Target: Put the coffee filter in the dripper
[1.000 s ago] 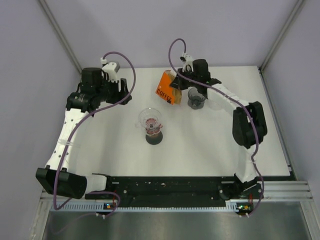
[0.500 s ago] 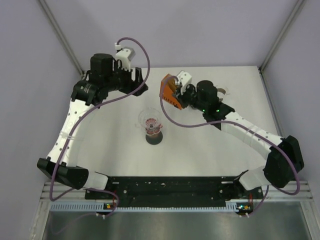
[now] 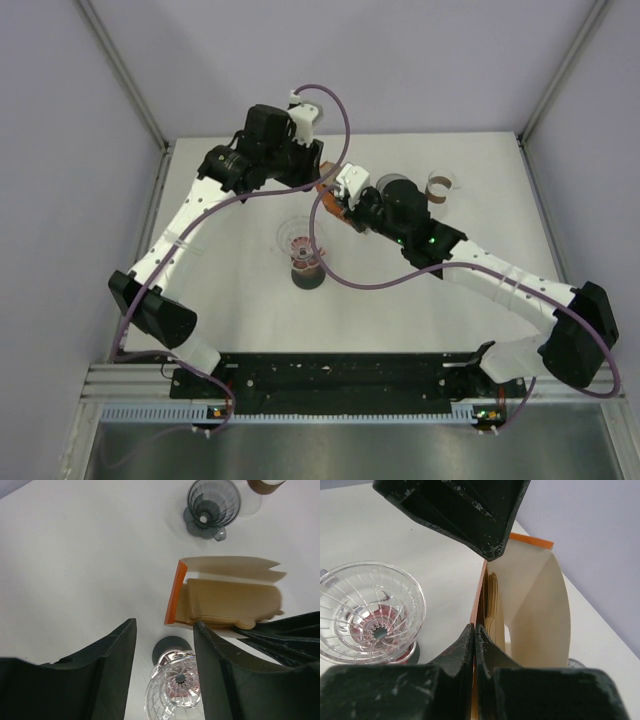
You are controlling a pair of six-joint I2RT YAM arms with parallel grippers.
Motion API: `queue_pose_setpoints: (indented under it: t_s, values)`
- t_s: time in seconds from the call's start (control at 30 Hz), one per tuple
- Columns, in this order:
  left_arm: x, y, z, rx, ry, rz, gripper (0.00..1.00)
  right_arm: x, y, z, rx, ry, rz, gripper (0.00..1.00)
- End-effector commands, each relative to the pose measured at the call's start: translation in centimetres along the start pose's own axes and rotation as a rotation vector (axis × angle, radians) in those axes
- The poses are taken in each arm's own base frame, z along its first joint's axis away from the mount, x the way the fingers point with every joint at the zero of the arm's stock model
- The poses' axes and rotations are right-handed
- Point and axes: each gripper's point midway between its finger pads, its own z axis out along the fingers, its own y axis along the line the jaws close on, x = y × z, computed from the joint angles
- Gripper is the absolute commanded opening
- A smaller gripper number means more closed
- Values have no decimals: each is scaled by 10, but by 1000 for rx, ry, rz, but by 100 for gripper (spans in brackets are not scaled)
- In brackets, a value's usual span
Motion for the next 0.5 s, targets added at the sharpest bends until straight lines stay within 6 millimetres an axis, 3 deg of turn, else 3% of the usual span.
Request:
queue_pose_setpoints:
  t_s: [0.0, 0.13, 0.4, 0.47]
  values:
    - [-22, 14, -8, -102, -58, 26, 50, -26, -2, -3, 18, -79, -24, 0]
    - [-21, 21, -5, -134, -53, 60, 38, -29, 1, -4, 2, -99, -22, 0]
    - [4, -4, 16, 16, 38, 33, 38, -33, 9, 0, -33, -146, -1, 0]
    - [11, -4, 20, 19, 63, 29, 32, -30, 11, 3, -39, -148, 3, 0]
